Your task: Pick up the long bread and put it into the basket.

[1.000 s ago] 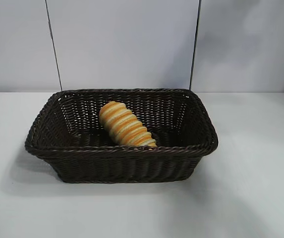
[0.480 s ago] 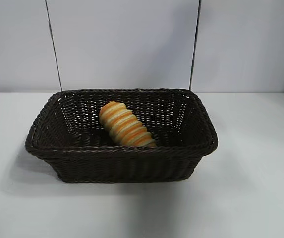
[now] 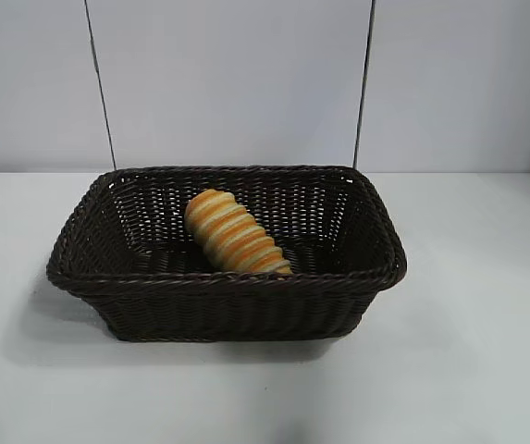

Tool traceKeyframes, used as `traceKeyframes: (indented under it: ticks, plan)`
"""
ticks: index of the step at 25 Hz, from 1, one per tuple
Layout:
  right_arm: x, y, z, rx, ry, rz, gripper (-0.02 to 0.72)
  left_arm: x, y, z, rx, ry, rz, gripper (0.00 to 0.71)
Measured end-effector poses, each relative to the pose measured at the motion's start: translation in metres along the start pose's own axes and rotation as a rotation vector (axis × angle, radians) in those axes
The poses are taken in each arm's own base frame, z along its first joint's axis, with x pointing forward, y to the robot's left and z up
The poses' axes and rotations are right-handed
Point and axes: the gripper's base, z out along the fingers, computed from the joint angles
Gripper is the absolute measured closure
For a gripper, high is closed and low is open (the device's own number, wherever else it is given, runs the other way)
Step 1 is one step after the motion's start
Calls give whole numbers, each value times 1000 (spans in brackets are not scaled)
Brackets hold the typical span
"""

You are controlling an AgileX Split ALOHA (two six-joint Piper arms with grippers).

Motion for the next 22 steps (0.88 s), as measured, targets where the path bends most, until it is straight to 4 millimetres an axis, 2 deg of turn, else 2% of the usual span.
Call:
traceKeyframes:
  ticks: [5,13,17,22]
  plan:
    - [31,0,-8,0,-26,1,8,0,0,0,0,0,0,15]
    - [81,0,-4,0,-30,1,8,0,0,0,0,0,0,15]
    - [105,0,1,0,-32,2,8,0,0,0,0,0,0,15]
    - [120,1,18,0,27,0,8,0,0,0,0,0,0,15]
